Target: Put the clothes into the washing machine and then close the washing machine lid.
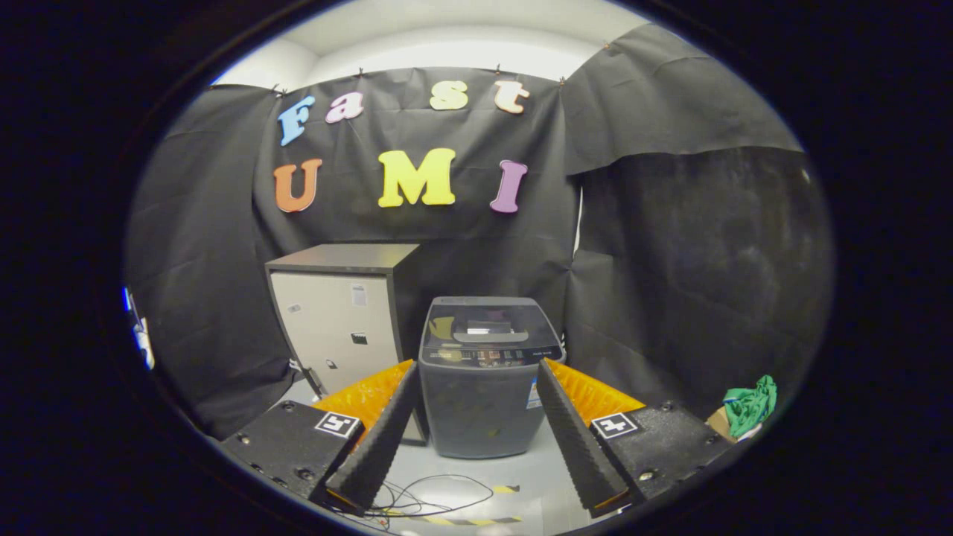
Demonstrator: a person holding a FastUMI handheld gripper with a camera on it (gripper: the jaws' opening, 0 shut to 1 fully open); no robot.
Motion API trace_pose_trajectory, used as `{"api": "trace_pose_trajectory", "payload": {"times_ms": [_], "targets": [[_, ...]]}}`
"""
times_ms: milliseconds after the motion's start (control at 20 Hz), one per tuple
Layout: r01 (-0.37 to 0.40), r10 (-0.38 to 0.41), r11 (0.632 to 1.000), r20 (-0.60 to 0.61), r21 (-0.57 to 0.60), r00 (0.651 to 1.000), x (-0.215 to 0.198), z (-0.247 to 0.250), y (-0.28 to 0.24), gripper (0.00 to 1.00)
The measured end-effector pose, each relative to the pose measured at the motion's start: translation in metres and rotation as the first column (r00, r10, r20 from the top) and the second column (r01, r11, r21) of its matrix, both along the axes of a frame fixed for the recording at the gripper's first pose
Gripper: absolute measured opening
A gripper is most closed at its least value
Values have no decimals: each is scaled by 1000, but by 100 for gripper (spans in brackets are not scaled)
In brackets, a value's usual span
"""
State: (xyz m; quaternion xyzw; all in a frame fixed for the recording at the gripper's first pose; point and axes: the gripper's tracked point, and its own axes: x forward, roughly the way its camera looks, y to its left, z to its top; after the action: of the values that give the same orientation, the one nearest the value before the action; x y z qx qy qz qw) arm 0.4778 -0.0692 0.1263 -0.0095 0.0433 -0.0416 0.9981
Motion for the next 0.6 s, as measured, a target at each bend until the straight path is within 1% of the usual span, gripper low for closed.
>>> {"api": "trace_pose_trajectory", "payload": {"times_ms": [600], "targets": [[-54, 55, 998, 46, -31, 997, -5, 13, 8, 98]]}}
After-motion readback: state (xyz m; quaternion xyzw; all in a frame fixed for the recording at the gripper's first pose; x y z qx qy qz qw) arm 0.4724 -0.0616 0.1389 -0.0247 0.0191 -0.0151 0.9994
